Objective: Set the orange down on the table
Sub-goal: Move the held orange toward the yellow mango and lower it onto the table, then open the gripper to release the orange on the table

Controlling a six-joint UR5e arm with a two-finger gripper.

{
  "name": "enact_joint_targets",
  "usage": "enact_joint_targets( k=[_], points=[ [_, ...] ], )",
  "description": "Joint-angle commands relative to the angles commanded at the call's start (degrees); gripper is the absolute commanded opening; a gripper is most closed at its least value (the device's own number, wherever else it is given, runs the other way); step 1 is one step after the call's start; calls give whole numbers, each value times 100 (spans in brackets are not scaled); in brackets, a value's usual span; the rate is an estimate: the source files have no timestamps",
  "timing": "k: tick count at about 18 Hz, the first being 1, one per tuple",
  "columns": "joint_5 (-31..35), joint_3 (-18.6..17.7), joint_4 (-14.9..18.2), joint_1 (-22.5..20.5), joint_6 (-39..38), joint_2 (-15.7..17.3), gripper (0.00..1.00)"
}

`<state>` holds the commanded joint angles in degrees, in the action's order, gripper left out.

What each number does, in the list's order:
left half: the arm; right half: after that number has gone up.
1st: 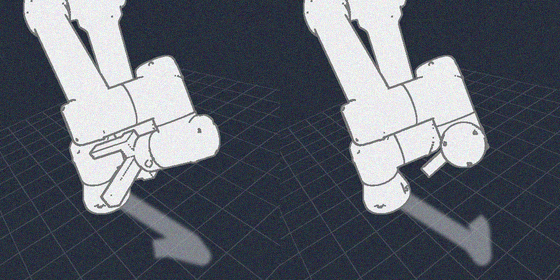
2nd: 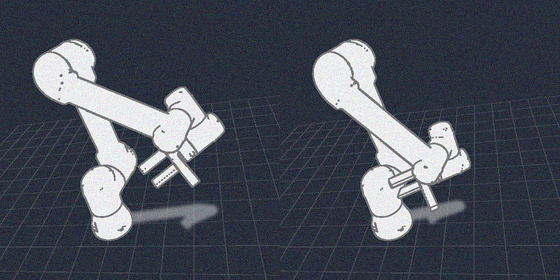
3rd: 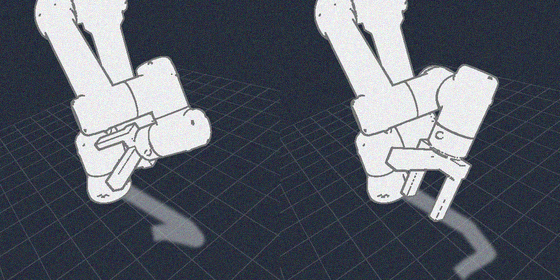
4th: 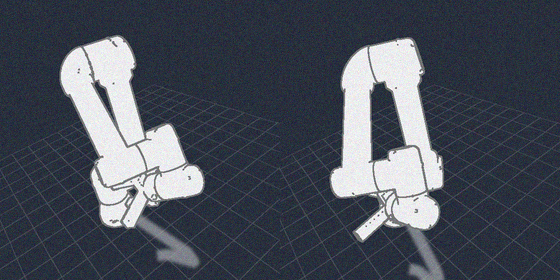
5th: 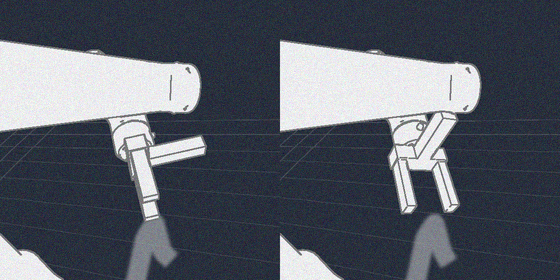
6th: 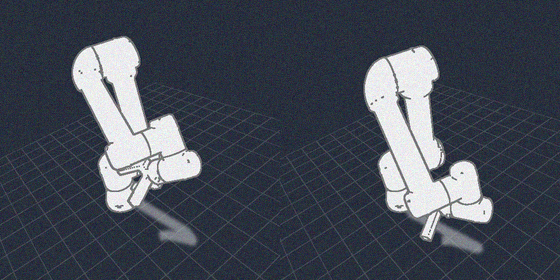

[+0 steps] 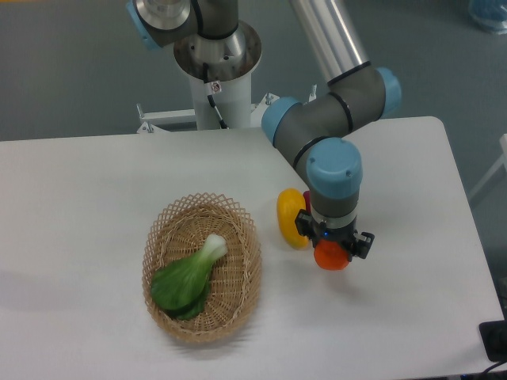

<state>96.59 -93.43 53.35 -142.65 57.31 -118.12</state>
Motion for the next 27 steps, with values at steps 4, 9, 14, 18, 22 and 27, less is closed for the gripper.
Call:
enact_joint_targets(
  k=[4, 9, 14, 18, 22, 27],
  points=[
    [17, -9, 0, 71, 0, -88, 77],
    [17, -17, 0, 71, 0, -88, 100],
    [-96, 140, 18, 36, -78, -18, 100],
    [-387, 518, 26, -149, -229, -35, 100],
    [-387, 948, 79, -193, -220, -194, 100],
    [-720, 1090, 175, -386, -158, -176, 100]
  ],
)
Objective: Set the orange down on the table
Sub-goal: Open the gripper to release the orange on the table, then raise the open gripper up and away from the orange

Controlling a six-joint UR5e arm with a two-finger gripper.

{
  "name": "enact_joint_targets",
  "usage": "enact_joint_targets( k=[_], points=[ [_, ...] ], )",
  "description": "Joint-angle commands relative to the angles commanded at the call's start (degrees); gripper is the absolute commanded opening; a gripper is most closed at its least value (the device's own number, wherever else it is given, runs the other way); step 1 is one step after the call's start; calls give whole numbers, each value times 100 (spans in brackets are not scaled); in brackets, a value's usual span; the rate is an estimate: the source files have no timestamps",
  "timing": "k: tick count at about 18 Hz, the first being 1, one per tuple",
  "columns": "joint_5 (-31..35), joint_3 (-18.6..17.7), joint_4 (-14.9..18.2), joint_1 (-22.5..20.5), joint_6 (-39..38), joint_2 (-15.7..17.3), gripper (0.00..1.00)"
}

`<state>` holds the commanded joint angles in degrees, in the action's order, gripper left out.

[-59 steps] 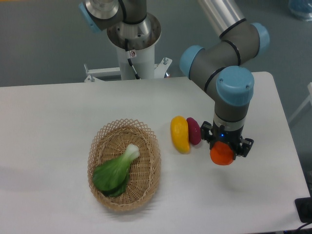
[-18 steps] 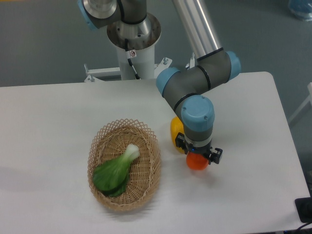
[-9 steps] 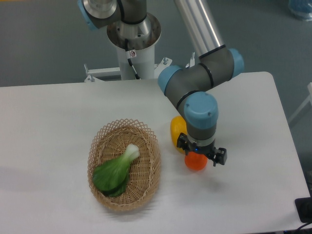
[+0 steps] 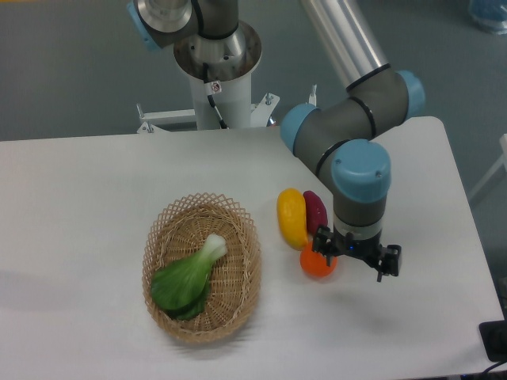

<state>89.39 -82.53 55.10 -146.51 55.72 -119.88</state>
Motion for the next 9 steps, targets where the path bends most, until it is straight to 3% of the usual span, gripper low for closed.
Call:
enact_joint_targets(
  k=[2, 9],
  points=[
    [8, 105, 350, -27, 9, 18, 100],
    [8, 18, 422, -176, 747, 158, 100]
  ],
)
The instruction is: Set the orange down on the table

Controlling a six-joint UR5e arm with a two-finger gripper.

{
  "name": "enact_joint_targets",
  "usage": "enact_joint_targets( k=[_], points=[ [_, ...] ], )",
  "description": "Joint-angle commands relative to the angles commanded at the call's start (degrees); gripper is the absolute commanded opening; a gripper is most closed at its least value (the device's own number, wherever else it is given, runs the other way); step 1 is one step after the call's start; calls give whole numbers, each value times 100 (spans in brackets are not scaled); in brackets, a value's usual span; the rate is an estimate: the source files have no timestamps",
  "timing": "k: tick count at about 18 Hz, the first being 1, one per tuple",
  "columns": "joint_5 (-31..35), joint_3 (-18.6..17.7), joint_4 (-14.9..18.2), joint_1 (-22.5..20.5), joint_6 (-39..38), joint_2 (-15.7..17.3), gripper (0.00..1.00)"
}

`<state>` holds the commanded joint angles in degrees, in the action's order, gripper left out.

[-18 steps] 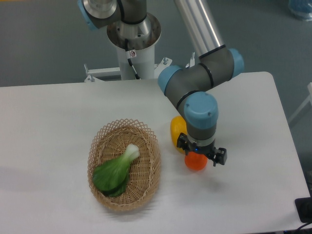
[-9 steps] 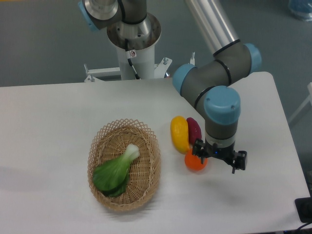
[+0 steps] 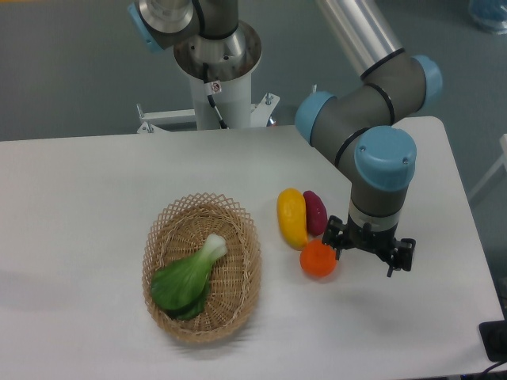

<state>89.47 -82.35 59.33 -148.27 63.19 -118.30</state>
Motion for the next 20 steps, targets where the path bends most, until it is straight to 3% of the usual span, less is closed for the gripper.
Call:
enact_joint_targets(
  k=[4, 20],
  points=[
    [0, -228, -17, -123, 580, 149, 100],
    [0, -325, -114, -132, 572, 167, 100]
  ],
)
